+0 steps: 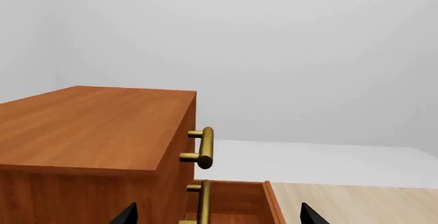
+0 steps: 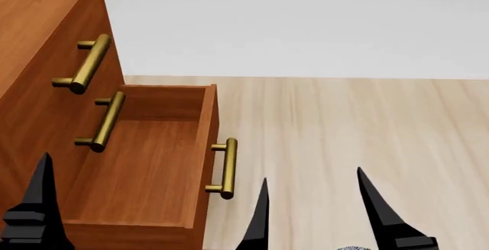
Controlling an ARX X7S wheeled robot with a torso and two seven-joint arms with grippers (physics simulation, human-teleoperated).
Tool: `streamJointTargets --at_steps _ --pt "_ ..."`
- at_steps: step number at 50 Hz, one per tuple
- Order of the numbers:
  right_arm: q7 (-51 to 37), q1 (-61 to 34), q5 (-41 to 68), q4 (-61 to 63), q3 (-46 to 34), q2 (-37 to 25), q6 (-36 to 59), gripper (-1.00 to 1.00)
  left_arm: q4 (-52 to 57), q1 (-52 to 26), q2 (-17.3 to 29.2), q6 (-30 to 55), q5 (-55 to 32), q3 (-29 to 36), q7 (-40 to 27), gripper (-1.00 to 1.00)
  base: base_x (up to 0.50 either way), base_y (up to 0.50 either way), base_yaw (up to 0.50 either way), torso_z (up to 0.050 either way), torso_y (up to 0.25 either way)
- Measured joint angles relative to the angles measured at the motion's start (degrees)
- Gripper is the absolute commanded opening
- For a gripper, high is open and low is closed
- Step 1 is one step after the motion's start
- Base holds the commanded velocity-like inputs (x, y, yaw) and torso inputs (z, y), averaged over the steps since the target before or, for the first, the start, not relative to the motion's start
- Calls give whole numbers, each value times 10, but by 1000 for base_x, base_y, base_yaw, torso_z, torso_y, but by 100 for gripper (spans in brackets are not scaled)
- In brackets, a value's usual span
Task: Put the wine bottle in the bottom drawer of the cabinet.
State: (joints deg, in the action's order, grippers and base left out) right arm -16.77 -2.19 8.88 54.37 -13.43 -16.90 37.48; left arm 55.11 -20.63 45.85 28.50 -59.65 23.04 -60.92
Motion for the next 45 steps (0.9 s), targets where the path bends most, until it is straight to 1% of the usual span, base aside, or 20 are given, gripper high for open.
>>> streamJointTargets --at_steps 2,25,45 --pt "-1 0 0 0 -1 -1 2 100 1 0 1 0 -1 0 -1 100 404 0 0 0 0" --pt "-15 12 15 18 33 -11 14 100 1 0 3 -3 -1 3 -3 100 0 0 0 0 0" --pt "-40 73 13 47 51 -61 8 100 1 -1 2 -4 4 10 -4 100 0 0 0 0 0"
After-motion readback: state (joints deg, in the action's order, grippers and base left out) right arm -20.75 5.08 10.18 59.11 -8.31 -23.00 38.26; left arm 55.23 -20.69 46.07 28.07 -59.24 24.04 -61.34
